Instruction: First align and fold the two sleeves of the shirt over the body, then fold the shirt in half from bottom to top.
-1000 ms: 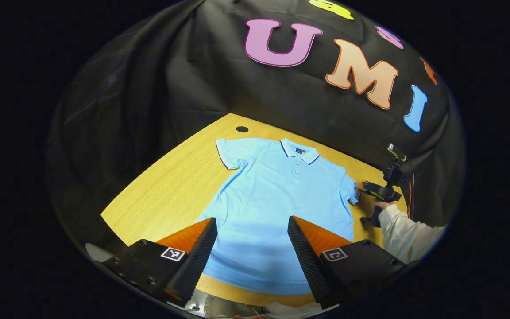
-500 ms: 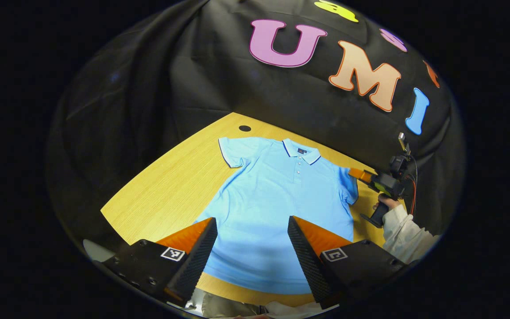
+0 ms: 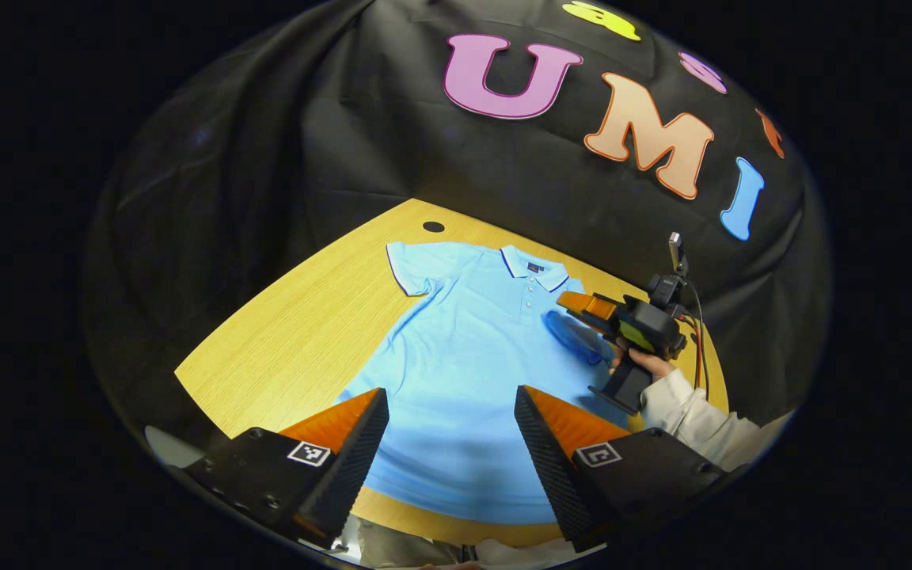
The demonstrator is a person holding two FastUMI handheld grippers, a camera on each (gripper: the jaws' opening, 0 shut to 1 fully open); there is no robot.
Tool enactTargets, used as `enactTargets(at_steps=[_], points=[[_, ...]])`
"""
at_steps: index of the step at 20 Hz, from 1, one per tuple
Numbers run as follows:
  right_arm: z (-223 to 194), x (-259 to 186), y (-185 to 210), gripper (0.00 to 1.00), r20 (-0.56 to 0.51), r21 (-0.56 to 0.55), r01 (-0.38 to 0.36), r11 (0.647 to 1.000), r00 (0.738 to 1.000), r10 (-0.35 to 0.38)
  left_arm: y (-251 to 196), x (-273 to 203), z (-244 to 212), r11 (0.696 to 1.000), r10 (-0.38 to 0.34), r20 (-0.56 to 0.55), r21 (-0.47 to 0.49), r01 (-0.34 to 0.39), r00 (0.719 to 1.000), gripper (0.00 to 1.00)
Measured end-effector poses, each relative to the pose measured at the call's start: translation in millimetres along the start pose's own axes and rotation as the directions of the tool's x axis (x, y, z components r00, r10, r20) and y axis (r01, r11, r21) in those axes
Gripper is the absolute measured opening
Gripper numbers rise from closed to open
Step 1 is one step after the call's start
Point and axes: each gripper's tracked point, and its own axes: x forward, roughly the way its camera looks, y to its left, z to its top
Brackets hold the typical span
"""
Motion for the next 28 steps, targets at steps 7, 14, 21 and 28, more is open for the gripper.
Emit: enactTargets(at_steps=[7,14,21,28], points=[[7,-70,-5,0.97,0.114,-0.088,0.150,0.985,0.984,-0.139,18,51,32,0.998,-0.066,0.002,0.015,0.066,0.998,0.96],[8,-180,-22,0.97,0.222,-0.013,0.368,0.930,0.908,-0.356,75,147,98,0.985,-0.083,0.020,0.154,0.079,0.996,0.96],[20,-253,-8,0.97,0.335,0.138,0.506,0.852,0.785,-0.521,104,262,134,0.969,-0.110,0.015,0.223,0.104,0.994,0.95],[10,-280,-7,0.97,0.315,0.194,0.581,0.791,0.727,-0.611,114,338,142,0.959,-0.097,0.008,0.270,0.091,0.995,0.95]])
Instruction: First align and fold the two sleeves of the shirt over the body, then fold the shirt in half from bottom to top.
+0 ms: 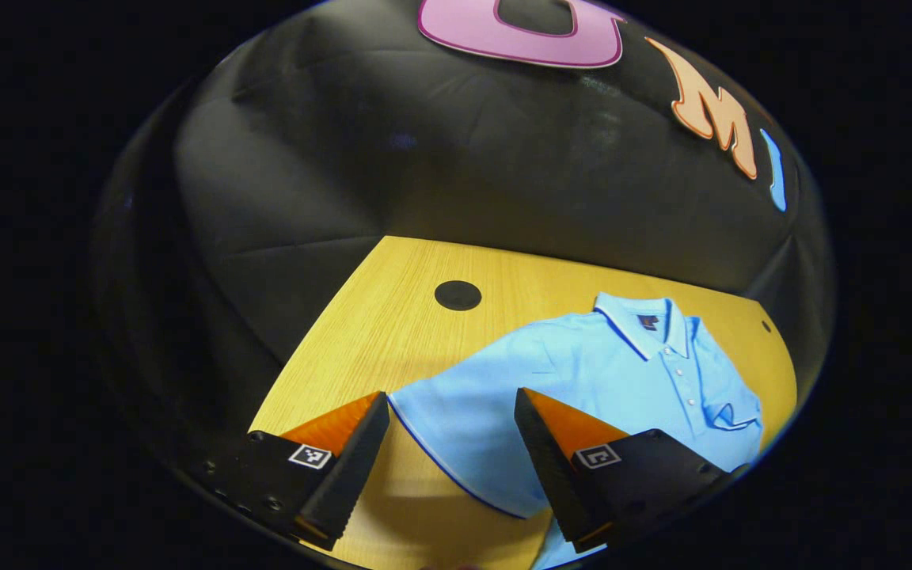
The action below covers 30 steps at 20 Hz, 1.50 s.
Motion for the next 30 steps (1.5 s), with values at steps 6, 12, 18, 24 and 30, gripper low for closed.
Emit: enactTargets(at_steps=[6,12,18,24,30], points=[[3,-2,8,0.97,-0.016,0.010,0.014,1.000,1.000,-0.014,8,16,-17,0.999,0.009,-0.048,0.036,-0.007,0.999,0.95],[1,2,25,0.97,-0.012,0.027,0.001,1.000,1.000,0.000,9,18,-16,0.998,-0.006,-0.051,0.055,0.008,0.999,0.70],[0,-4,23,0.97,-0.007,-0.014,0.015,1.000,1.000,-0.015,-11,18,-15,0.998,-0.047,-0.052,0.031,0.049,0.998,0.00],[-3,-12,17,0.97,-0.006,-0.049,0.040,0.998,0.999,-0.041,-64,-2,21,0.990,-0.120,0.005,0.076,0.119,0.993,0.00],[-11,-19,15,0.97,-0.005,-0.047,0.042,0.998,0.999,-0.042,-177,-7,16,0.944,-0.297,-0.037,0.139,0.299,0.954,0.00]])
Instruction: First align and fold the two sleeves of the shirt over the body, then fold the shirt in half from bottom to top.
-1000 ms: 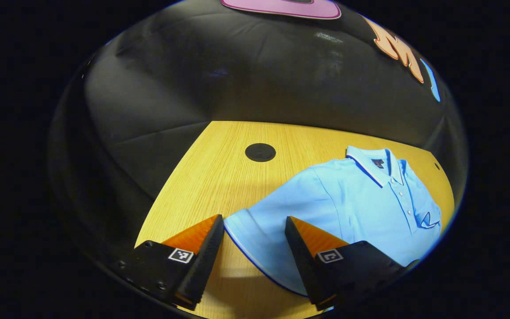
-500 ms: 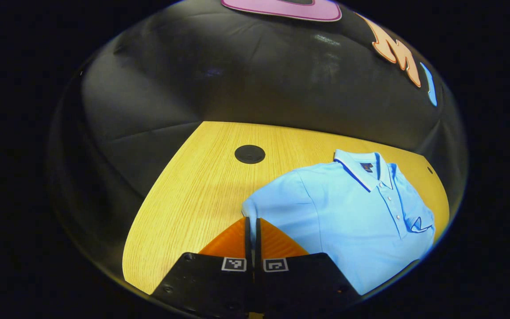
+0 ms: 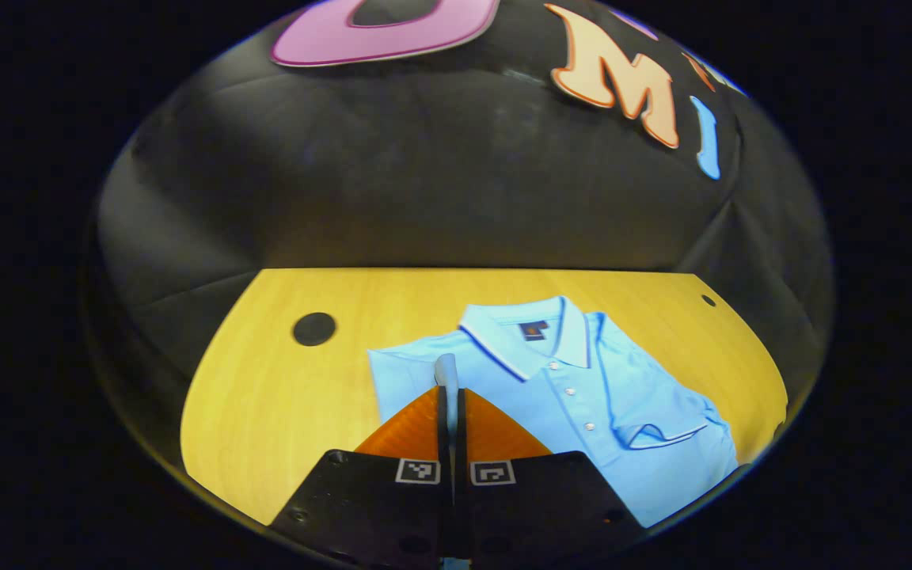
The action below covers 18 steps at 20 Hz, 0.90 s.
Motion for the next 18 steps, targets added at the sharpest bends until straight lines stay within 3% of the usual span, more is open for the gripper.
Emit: enactTargets(at_steps=[4,5,6,9,10,14,18], points=[[-7,-4,-6,0.97,0.000,0.001,0.002,1.000,1.000,-0.002,-49,9,-8,0.997,-0.080,-0.036,0.021,0.081,0.996,0.03],[-9,-7,-6,0.97,0.000,0.003,0.000,1.000,1.000,0.000,-56,10,-14,0.995,-0.092,-0.049,0.020,0.093,0.995,0.19],[-12,-7,-6,0.97,0.001,0.003,-0.003,1.000,1.000,0.003,-61,8,-16,0.995,-0.098,-0.057,0.013,0.099,0.994,0.25],[-21,-12,-15,0.97,-0.011,-0.016,-0.003,1.000,1.000,0.003,-51,-2,-20,1.000,-0.022,-0.047,-0.020,0.021,0.999,0.85],[-24,-13,-16,0.97,-0.015,-0.015,-0.011,1.000,1.000,0.011,-48,-8,-21,0.999,-0.005,-0.054,-0.048,0.002,0.999,0.98],[-42,-18,-31,0.97,-0.039,-0.077,-0.032,0.997,0.999,0.029,-40,-50,-35,0.983,0.027,-0.066,-0.180,-0.039,0.997,0.97],[-69,-36,-47,0.97,-0.095,-0.167,-0.101,0.981,0.992,0.086,-17,-127,-67,0.975,0.130,-0.071,-0.173,-0.140,0.989,0.96]])
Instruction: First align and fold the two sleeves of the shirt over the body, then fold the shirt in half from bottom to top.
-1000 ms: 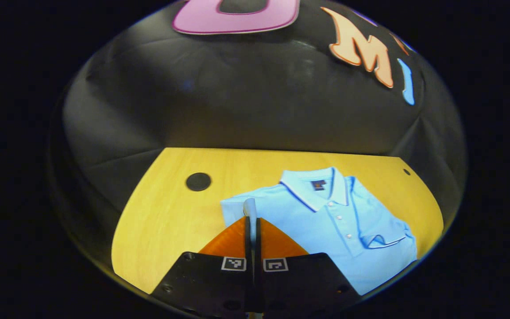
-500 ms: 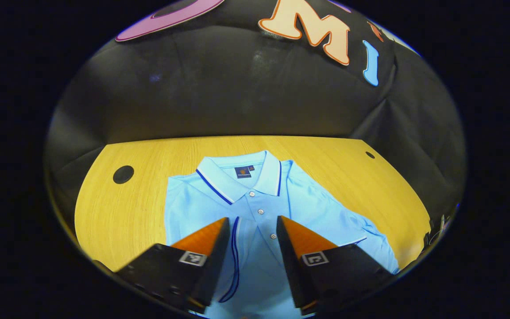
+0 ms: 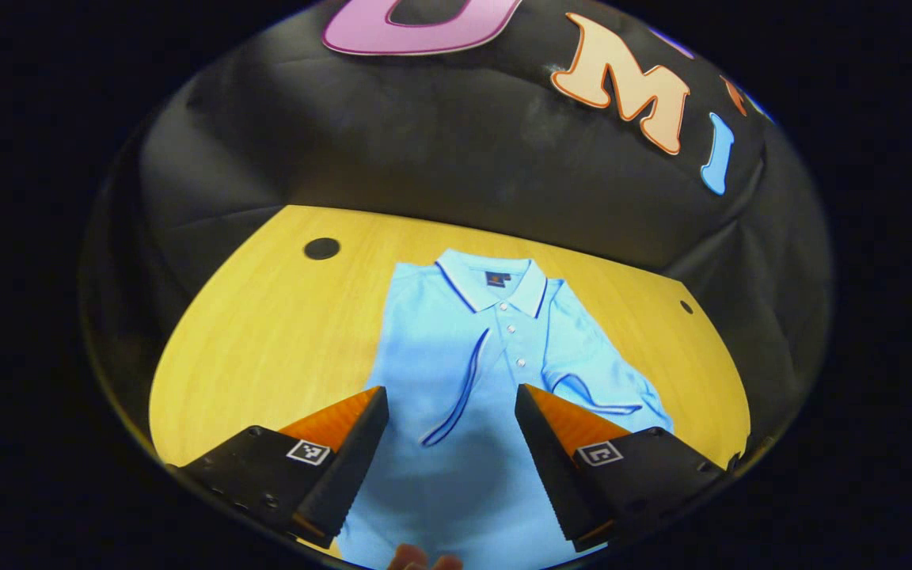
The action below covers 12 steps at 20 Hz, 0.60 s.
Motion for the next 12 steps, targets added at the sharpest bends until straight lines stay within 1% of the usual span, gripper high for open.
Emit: enactTargets(at_steps=[2,4,7,9,12], points=[[-19,-11,-7,0.97,-0.023,-0.057,-0.041,0.998,0.999,0.039,19,-44,-23,0.998,0.052,0.018,0.028,-0.052,0.999,0.97],[-40,-25,-11,0.97,-0.057,-0.106,-0.088,0.991,0.995,0.082,34,-86,-56,0.993,0.100,0.012,0.065,-0.101,0.995,0.96],[-79,-36,-18,0.97,-0.120,-0.155,-0.156,0.976,0.983,0.138,39,-141,-110,0.988,0.140,-0.004,0.073,-0.139,0.990,0.96],[-99,-40,-24,0.97,-0.145,-0.173,-0.186,0.967,0.976,0.162,34,-165,-150,0.987,0.155,-0.033,0.049,-0.154,0.987,0.96],[-132,-36,-35,0.98,-0.195,-0.197,-0.203,0.959,0.967,0.164,30,-181,-191,0.982,0.189,-0.053,0.014,-0.189,0.980,0.97]])
